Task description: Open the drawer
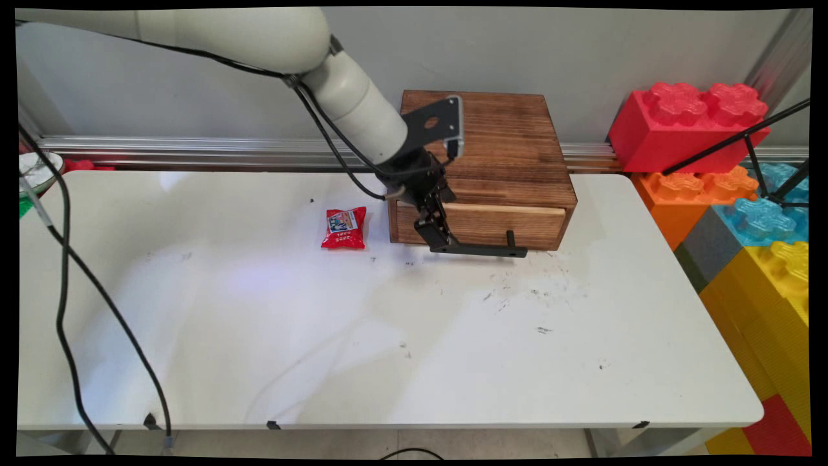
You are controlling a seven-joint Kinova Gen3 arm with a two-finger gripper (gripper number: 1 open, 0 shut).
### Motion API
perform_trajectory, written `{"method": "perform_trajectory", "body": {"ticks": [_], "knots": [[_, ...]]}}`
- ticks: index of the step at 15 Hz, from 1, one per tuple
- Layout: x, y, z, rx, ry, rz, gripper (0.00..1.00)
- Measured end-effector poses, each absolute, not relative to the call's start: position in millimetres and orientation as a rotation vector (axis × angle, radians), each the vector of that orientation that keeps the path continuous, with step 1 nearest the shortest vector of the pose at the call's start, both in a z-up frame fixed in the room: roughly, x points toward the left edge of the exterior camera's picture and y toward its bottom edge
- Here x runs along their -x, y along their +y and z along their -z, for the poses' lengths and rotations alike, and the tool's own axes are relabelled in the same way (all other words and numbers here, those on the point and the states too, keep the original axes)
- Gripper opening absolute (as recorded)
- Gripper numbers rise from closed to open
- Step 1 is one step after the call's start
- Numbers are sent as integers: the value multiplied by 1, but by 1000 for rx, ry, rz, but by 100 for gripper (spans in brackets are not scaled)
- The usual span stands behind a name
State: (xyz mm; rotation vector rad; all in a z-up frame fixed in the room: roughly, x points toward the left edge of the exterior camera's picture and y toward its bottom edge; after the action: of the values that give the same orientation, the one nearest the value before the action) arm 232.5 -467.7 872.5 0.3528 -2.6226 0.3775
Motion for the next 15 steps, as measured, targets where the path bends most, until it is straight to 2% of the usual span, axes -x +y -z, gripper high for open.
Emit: {"method": "perform_trajectory", "body": {"ticks": [15], "knots": [[-196,-487,-807,-288,-2671,-336,100]]}}
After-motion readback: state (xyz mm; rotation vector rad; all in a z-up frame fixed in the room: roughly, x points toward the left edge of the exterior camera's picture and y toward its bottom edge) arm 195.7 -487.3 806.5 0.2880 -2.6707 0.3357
